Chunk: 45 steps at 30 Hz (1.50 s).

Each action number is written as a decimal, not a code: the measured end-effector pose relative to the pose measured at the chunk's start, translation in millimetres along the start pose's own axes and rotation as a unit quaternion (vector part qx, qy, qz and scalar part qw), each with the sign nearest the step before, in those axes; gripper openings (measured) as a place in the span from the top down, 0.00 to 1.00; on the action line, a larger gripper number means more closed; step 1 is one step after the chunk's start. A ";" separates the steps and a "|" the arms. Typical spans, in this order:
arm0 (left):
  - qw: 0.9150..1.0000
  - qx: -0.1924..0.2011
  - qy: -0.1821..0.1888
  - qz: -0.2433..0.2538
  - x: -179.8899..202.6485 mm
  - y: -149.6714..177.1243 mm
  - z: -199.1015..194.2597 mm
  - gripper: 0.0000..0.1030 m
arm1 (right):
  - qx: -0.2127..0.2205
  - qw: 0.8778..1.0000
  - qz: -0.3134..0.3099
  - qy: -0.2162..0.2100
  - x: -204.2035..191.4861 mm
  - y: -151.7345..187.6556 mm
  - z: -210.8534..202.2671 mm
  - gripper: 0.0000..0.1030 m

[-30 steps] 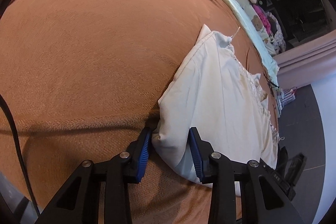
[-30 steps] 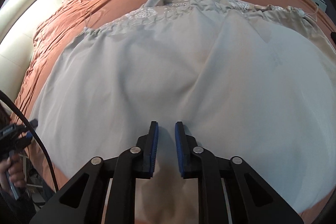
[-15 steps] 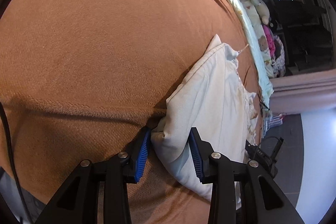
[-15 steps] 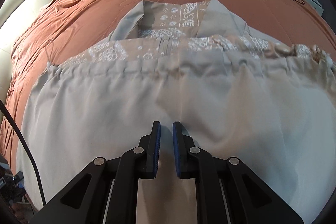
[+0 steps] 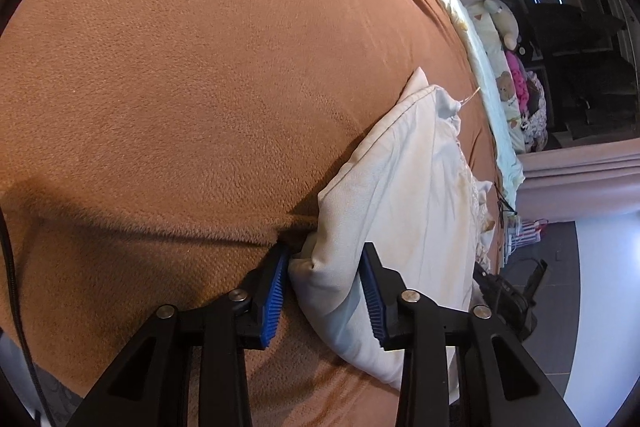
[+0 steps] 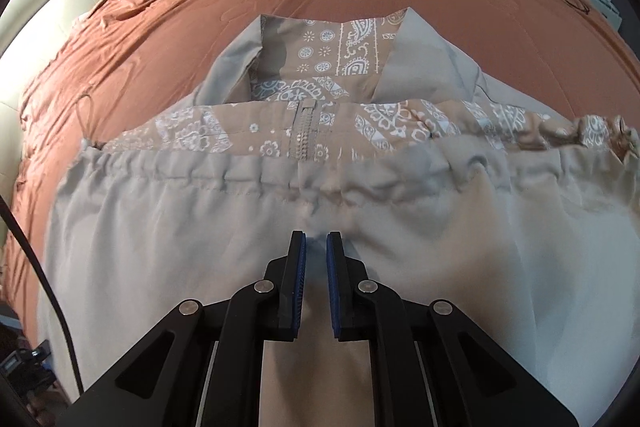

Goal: Fold large clothes

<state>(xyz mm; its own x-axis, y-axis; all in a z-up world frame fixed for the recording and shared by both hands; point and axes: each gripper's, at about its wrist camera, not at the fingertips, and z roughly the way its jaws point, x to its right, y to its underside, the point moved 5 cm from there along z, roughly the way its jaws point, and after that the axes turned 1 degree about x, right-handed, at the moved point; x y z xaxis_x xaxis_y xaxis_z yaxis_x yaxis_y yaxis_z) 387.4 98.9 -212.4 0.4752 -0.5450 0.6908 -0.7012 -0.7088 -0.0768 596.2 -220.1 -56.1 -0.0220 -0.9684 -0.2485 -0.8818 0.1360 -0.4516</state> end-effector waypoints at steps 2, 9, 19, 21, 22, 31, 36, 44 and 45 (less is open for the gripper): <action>1.000 0.003 0.009 -0.006 0.0 0.8 -3.1 0.72 | 0.008 1.000 -0.009 -0.001 -0.3 8.6 -15.9 0.94; 0.999 0.024 0.039 0.007 23.6 3.7 -20.0 0.81 | 0.014 0.999 -0.008 -0.041 7.0 42.6 -63.8 0.91; 0.993 0.036 0.090 0.070 95.6 11.1 -43.9 0.84 | 0.003 0.994 0.009 -0.107 19.6 103.9 -103.0 0.90; 0.990 0.032 0.105 0.092 117.5 14.5 -47.5 0.84 | 0.003 0.993 0.006 -0.115 17.5 116.1 -106.7 0.90; 0.988 0.030 0.111 0.100 126.1 16.0 -48.6 0.85 | 0.003 0.993 0.001 -0.116 16.4 120.6 -107.6 0.90; 0.971 0.015 0.175 0.165 210.1 30.7 -58.5 0.88 | -0.025 0.992 -0.005 -0.123 11.6 165.9 -101.7 0.90; 0.959 0.002 0.211 0.191 255.7 40.1 -61.5 0.88 | -0.029 0.992 -0.009 -0.125 14.4 181.4 -91.4 0.90; 0.942 -0.030 0.240 0.234 318.5 66.4 -46.7 0.89 | -0.031 0.988 0.008 -0.154 27.9 185.1 -88.2 0.90; 0.940 -0.034 0.242 0.239 326.1 70.4 -43.9 0.89 | -0.032 0.987 0.010 -0.157 27.0 182.8 -88.0 0.90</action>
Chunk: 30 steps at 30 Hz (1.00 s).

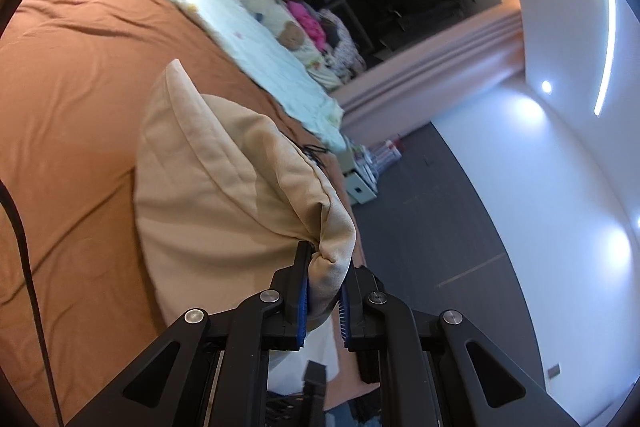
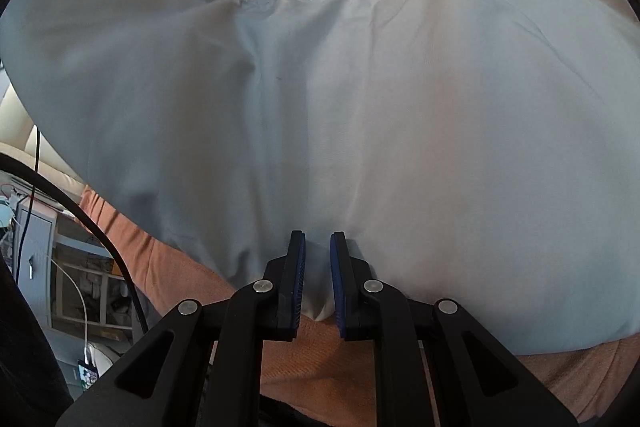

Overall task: Fold large clothes
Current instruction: 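Lift the folded jacket with both tools and fold it over again, then open both tools and release the folded jacket onto the bed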

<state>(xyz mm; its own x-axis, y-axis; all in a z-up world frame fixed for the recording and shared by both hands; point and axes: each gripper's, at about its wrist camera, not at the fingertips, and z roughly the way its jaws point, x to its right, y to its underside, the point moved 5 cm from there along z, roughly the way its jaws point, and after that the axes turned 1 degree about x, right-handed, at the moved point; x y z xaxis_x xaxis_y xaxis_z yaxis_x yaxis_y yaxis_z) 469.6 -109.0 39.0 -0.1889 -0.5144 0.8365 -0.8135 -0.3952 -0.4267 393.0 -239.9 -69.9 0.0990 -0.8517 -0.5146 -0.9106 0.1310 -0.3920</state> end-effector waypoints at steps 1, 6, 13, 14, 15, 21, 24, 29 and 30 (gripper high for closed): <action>1.000 -0.005 0.005 0.005 6.5 0.0 7.5 0.89 | -0.001 1.000 0.002 -0.005 1.4 0.8 -0.9 0.90; 0.999 -0.034 0.024 0.028 38.0 6.6 44.9 0.89 | 0.021 0.999 0.012 -0.026 12.9 1.3 -24.8 0.90; 0.993 -0.099 0.040 0.052 72.5 37.5 124.5 0.89 | 0.080 0.995 0.063 -0.006 67.2 8.1 -86.2 0.90; 0.992 -0.109 0.040 0.053 75.5 43.3 135.4 0.89 | 0.091 0.993 0.075 -0.001 78.6 10.8 -96.9 0.90; 0.990 -0.127 0.038 0.055 77.1 53.0 154.0 0.89 | 0.101 0.991 0.089 0.002 90.3 14.1 -107.1 0.90; 0.965 -0.251 0.003 0.071 64.5 139.6 223.5 0.89 | 0.145 0.975 0.169 0.007 149.8 35.4 -150.0 0.90; 0.951 -0.296 -0.018 0.086 52.9 177.3 233.8 0.89 | 0.167 0.965 0.201 0.002 172.8 42.6 -164.9 0.55; 0.939 -0.335 -0.027 0.078 43.3 192.4 234.1 0.50 | 0.202 0.952 0.228 -0.014 193.3 42.5 -182.1 0.20; 0.942 -0.325 -0.025 0.079 43.4 187.0 228.5 0.44 | 0.204 0.952 0.226 -0.020 192.1 40.7 -182.8 0.20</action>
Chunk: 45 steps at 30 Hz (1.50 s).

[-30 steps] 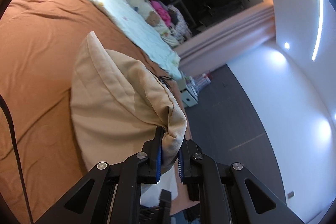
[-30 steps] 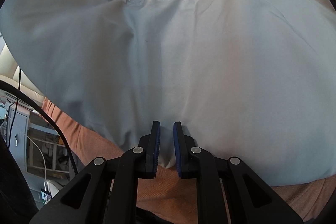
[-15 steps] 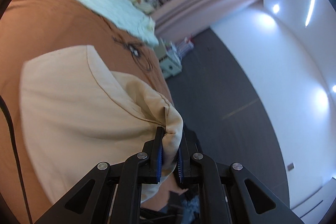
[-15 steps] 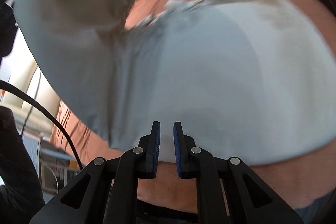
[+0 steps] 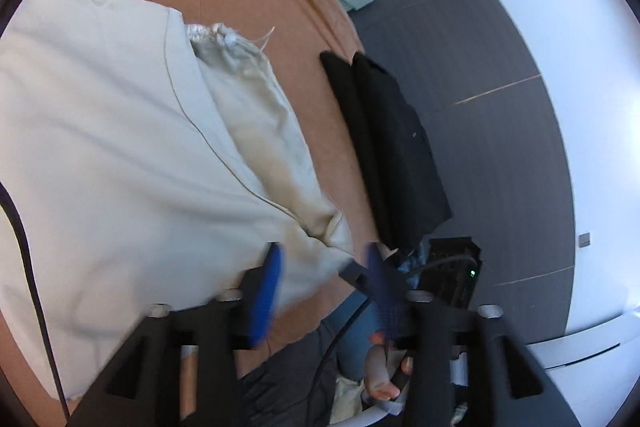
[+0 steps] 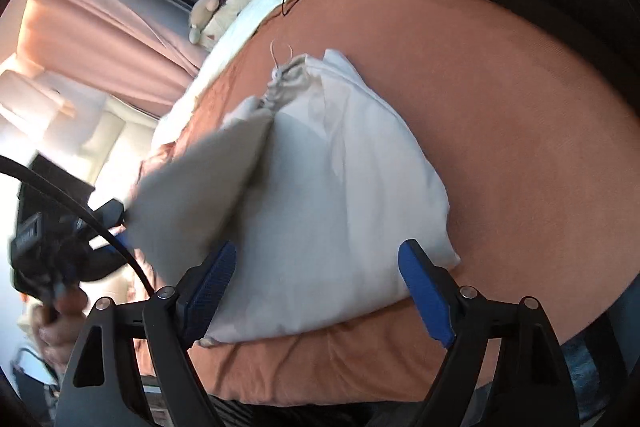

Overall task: Fold large clothes
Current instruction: 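Open both tools and release the folded jacket onto the bed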

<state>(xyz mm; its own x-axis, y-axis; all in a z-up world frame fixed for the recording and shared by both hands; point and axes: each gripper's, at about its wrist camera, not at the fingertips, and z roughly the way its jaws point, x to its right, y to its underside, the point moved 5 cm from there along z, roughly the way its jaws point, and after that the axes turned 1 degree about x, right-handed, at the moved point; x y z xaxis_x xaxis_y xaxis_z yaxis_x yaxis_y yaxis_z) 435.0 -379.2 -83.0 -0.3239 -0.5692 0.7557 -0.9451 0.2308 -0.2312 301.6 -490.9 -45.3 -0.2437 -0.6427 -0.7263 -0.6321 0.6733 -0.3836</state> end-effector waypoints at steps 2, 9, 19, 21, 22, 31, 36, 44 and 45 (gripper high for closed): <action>1.000 0.029 -0.009 0.005 -0.6 2.0 -18.1 0.32 | -0.001 1.000 -0.008 -0.008 -5.5 -6.6 2.5 0.20; 0.992 0.101 -0.067 -0.022 -47.3 -1.0 -76.9 0.31 | -0.042 0.998 -0.051 -0.009 -0.1 -28.1 54.6 0.20; 0.973 0.153 -0.122 -0.121 -133.2 18.9 -118.8 0.31 | -0.133 0.987 -0.084 0.018 -10.6 -80.1 143.8 0.20; 0.968 0.161 -0.129 -0.140 -151.3 24.9 -124.9 0.31 | -0.148 0.984 -0.096 0.018 -15.6 -89.2 157.9 0.20; 0.966 0.164 -0.131 -0.148 -157.7 28.1 -127.3 0.31 | -0.159 0.982 -0.103 0.013 -21.7 -90.7 167.9 0.20; 0.954 0.165 -0.129 -0.216 -205.0 57.1 -123.2 0.31 | -0.241 0.962 -0.119 -0.054 -41.6 -106.6 228.5 0.20; 0.954 0.152 -0.128 -0.226 -214.8 61.2 -108.0 0.32 | -0.267 0.954 -0.108 -0.080 -36.3 -126.9 254.5 0.20; 0.958 0.130 -0.128 -0.220 -215.3 61.9 -93.4 0.49 | -0.273 0.949 -0.152 -0.030 -44.8 -131.7 279.0 0.63; 0.959 0.129 -0.126 -0.220 -215.3 62.1 -92.2 0.53 | -0.271 0.949 -0.160 -0.026 -48.4 -130.9 278.5 0.71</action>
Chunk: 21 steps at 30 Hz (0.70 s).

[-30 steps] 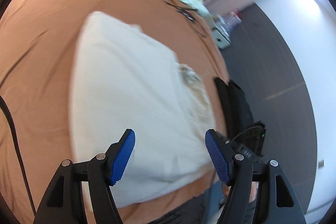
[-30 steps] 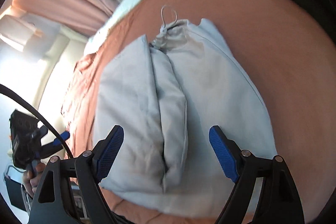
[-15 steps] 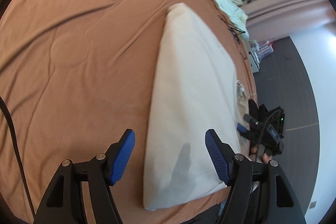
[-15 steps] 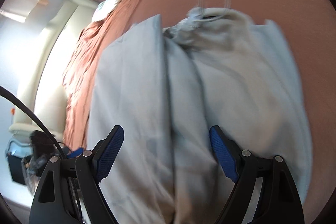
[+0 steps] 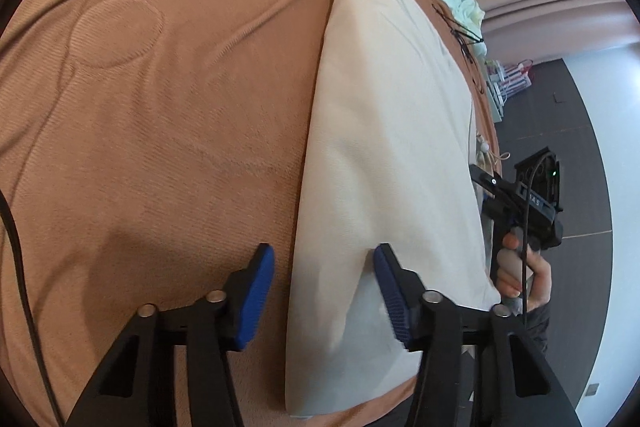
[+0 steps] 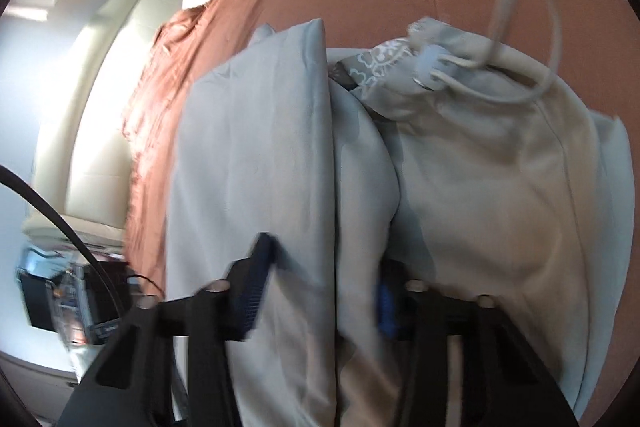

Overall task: Fold large clothes
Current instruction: 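Open both tools and release the folded jacket onto the bed, then close both tools on the edge of the folded jacket bundle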

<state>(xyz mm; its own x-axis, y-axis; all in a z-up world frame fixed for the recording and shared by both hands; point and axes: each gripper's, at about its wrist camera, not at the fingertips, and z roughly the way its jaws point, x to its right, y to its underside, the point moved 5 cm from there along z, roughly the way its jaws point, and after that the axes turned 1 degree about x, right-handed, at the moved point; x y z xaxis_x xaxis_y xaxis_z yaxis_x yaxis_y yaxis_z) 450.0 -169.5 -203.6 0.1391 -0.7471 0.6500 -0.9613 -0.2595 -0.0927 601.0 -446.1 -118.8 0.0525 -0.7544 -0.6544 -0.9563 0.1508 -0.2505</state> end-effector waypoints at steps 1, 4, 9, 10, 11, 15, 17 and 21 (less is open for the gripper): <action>1.000 -0.001 0.002 0.001 0.8 0.3 0.2 0.54 | 0.004 1.000 -0.007 0.007 -2.6 -0.5 0.7 0.82; 1.000 -0.004 0.003 0.009 3.9 0.2 0.6 0.60 | 0.024 0.998 -0.036 0.038 -17.3 6.4 -12.3 0.94; 0.999 -0.008 -0.003 0.035 18.3 0.4 -1.8 0.69 | 0.071 0.989 -0.089 0.093 -53.7 20.9 -43.5 0.97; 0.999 -0.008 -0.002 0.039 20.7 0.8 -2.9 0.69 | 0.083 0.987 -0.096 0.101 -60.8 23.9 -53.2 0.97; 0.999 -0.008 -0.001 0.044 24.4 1.1 -4.4 0.69 | 0.091 0.985 -0.101 0.109 -65.8 26.8 -60.7 0.97; 0.998 -0.010 0.006 0.065 37.6 2.5 -6.7 0.69 | 0.116 0.978 -0.113 0.134 -76.0 43.7 -83.0 0.97; 0.997 -0.012 0.009 0.077 46.5 2.7 -5.7 0.69 | 0.124 0.975 -0.112 0.145 -77.7 55.0 -88.4 0.97; 0.994 -0.024 0.029 0.099 66.2 5.1 -3.6 0.69 | 0.133 0.975 -0.083 0.159 -62.0 70.8 -91.9 0.97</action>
<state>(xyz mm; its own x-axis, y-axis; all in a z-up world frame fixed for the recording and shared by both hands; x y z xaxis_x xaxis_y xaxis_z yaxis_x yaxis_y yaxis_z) 453.4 -218.1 -158.3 -0.0671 -0.7438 0.6651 -0.9789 -0.0799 -0.1881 503.6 -447.4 -30.5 0.0679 -0.9360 -0.3455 -0.8314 0.1384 -0.5382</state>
